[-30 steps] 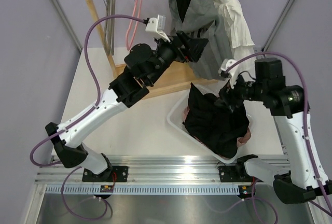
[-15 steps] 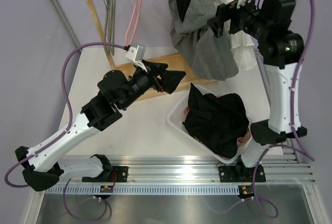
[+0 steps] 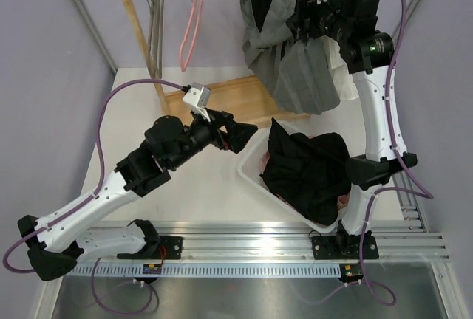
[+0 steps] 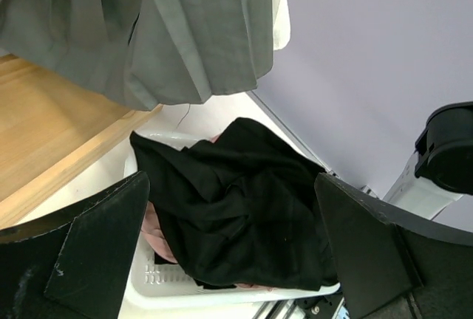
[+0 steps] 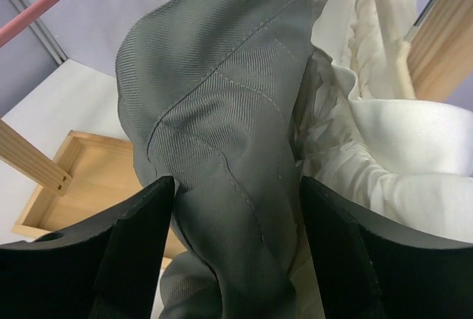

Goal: Remove the skirt from the hanger
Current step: Pick up the hanger from the clothesline.

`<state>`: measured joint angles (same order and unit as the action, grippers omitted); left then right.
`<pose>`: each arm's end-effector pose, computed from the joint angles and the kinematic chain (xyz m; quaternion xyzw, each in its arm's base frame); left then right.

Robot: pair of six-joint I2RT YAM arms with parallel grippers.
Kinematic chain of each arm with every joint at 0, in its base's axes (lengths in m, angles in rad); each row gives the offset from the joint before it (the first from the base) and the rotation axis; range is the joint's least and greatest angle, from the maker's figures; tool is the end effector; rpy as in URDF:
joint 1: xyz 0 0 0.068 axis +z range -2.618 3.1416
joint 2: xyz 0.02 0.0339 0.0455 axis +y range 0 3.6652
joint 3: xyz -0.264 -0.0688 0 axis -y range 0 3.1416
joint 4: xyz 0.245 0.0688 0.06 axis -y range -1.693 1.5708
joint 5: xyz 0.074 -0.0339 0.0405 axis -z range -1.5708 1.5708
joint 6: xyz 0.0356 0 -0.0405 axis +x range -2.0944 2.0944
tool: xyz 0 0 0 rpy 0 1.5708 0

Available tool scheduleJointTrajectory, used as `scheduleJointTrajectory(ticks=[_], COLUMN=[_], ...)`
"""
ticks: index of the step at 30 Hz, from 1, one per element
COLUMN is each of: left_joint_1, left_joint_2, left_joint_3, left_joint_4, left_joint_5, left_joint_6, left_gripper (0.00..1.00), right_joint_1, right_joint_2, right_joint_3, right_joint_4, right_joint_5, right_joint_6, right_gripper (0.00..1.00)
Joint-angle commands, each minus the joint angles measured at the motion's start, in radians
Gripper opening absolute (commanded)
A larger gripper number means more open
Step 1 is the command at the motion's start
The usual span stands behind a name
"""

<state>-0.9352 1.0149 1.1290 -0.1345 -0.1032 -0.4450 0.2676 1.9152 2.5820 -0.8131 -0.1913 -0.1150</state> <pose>0.1375 -0.1802 0.4230 0.1381 0.7008 -0.4165 0.5625 0.3573 0.1050 0.5448 -0.2045 0.7278 0.1217 0.6431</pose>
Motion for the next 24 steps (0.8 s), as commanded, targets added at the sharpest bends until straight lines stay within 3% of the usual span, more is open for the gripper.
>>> scheduleJointTrajectory(ticks=[1, 9, 20, 24], left_joint_1=[-0.001, -0.001, -0.001, -0.001], left_joint_2=[-0.042, -0.09, -0.128, -0.137], left_joint_3=[-0.021, -0.07, -0.118, -0.124], left_joint_4=[0.038, 0.041, 0.052, 0.049], left_joint_5=[0.01, -0.01, -0.016, -0.016], left_joint_6=[0.003, -0.006, -0.035, -0.041], left_gripper=[0.99, 0.99, 0.99, 0.99], right_joint_1=[0.009, 0.009, 0.009, 0.009], right_joint_2=[0.041, 0.111, 0.145, 0.163], right_joint_3=[0.012, 0.023, 0.041, 0.049], right_joint_4=[0.057, 0.063, 0.069, 0.068], right_joint_5=[0.015, 0.038, 0.076, 0.056], right_joint_6=[0.017, 0.038, 0.049, 0.057], right_gripper=[0.75, 0.68, 0.36, 0.14])
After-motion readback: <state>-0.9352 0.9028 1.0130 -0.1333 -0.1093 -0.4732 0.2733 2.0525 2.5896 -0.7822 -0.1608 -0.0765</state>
